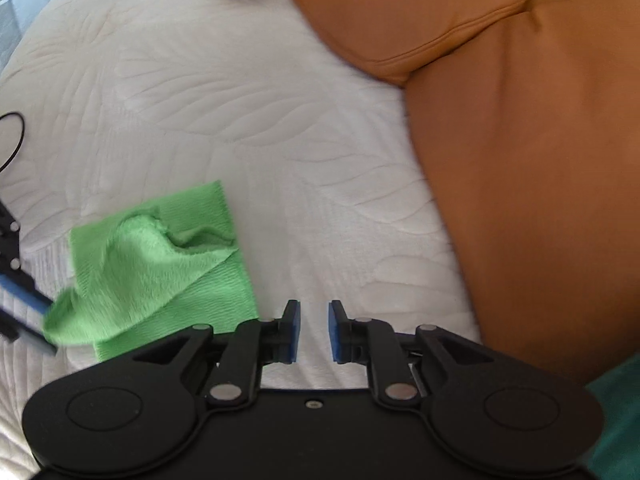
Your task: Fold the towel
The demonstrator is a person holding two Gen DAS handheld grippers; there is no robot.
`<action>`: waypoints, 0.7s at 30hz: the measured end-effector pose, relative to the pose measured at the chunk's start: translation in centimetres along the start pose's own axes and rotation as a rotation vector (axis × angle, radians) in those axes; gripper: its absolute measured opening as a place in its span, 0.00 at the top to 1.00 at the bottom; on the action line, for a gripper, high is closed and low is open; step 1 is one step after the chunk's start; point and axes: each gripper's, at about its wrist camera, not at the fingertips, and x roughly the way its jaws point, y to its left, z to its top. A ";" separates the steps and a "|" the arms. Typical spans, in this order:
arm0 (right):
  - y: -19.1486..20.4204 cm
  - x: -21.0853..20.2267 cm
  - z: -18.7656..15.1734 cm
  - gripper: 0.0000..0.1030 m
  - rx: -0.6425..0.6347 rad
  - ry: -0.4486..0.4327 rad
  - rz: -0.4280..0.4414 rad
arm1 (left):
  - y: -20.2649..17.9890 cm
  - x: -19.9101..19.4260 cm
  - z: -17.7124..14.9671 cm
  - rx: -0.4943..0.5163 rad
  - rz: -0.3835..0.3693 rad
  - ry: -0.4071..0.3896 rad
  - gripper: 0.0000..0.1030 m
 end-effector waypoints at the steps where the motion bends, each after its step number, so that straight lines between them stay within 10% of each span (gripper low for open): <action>1: -0.1 -0.4 -0.2 0.86 0.015 -0.015 0.002 | -0.1 0.0 0.1 0.003 -0.008 -0.001 0.78; 13: 4.4 -5.0 -4.9 0.84 0.021 -0.109 0.084 | 2.7 0.2 2.3 -0.064 -0.022 -0.071 0.78; 21: 8.4 -2.7 -5.2 0.83 -0.024 -0.081 0.152 | 2.8 3.3 1.2 0.052 0.011 0.073 0.78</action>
